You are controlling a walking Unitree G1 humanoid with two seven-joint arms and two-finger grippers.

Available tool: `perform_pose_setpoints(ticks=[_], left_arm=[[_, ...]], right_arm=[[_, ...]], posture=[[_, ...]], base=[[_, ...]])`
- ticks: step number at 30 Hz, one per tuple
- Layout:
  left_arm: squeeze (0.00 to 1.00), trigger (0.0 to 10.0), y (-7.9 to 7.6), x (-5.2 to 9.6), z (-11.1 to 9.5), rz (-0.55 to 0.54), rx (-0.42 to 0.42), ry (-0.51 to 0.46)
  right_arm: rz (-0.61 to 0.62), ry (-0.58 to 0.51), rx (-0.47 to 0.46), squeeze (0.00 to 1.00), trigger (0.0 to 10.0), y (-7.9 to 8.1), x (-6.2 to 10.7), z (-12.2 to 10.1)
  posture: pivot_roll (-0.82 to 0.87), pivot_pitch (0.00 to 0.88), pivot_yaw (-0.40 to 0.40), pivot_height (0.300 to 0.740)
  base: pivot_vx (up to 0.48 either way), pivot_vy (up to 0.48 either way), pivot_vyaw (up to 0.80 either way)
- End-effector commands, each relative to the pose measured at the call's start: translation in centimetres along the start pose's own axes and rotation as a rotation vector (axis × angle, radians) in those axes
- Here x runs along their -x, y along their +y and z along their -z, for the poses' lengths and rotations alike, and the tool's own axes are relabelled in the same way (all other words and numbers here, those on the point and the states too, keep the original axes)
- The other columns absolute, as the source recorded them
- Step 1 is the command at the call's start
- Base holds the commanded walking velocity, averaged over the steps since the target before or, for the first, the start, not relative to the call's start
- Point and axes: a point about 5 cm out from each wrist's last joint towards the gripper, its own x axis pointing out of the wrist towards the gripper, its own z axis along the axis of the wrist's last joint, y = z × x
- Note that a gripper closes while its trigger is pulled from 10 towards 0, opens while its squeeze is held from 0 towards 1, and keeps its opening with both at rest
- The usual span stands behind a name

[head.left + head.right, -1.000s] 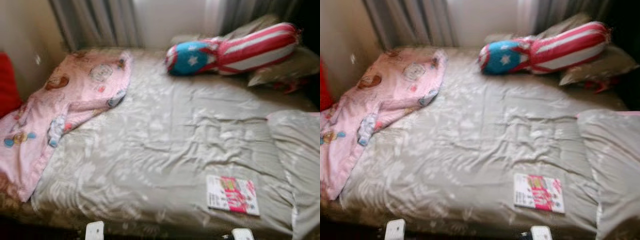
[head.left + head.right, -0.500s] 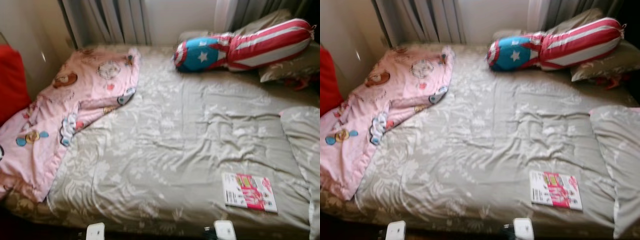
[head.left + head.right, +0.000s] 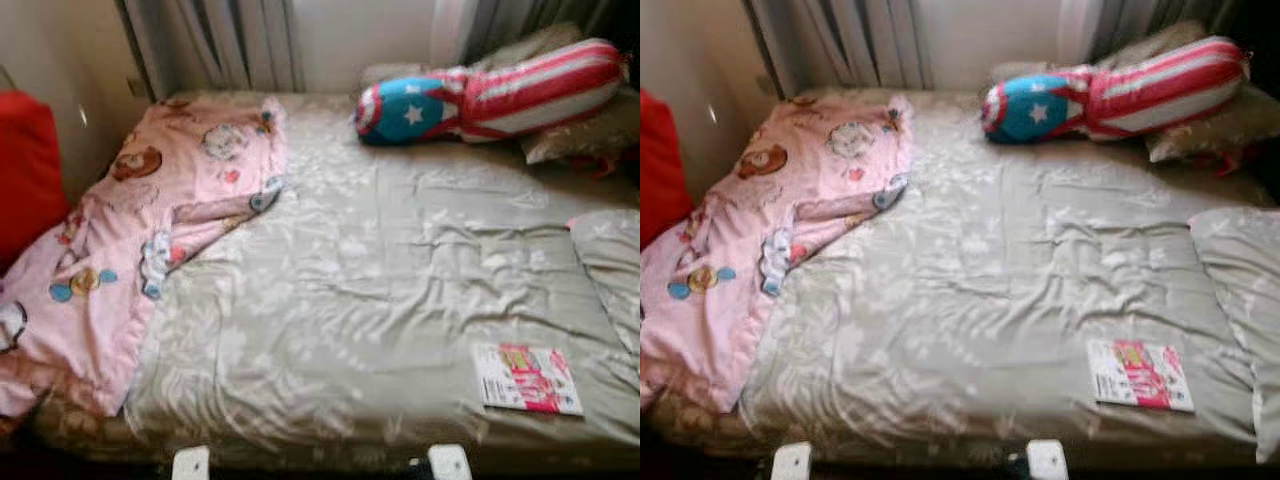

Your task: Clean up the room

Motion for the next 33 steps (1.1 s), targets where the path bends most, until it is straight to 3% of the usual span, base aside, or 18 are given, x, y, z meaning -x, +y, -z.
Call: perform_pose_setpoints(ticks=[1,18,23,28,33], left_arm=[[0.0,10.0,-0.3,0.1,0.5,0.007,0.0,0.016],[0.0,10.0,-0.3,0.1,0.7,0.003,0.0,0.02],[0.0,10.0,-0.3,0.1,0.6,0.002,-0.001,0.019],[0.0,10.0,-0.3,0.1,0.6,0.001,-0.001,0.018],[0.0,10.0,-0.3,0.1,0.6,0.001,-0.001,0.018]], right_arm=[[0.023,0.027,-0.006,0.0,10.0,-0.9,0.2,0.7],[0.028,0.033,0.001,0.0,10.0,-1.1,0.3,1.0],[0.048,-0.005,0.015,0.0,10.0,-2.9,0.0,-0.7],[0.052,-0.009,0.011,0.0,10.0,-3.3,0.0,-1.0],[0.059,-0.01,-0.001,0.0,10.0,-3.8,0.0,-1.1]], posture=[[-0.13,0.078,0.011,0.74],[-0.13,0.057,0.012,0.74],[-0.13,0.059,0.012,0.74],[-0.13,0.064,0.01,0.74],[-0.13,0.069,0.009,0.74]], base=[[0.0,0.322,0.0],[0.0,0.321,0.0],[0.0,0.322,0.27],[0.0,0.321,0.73],[0.0,0.32,0.0]])
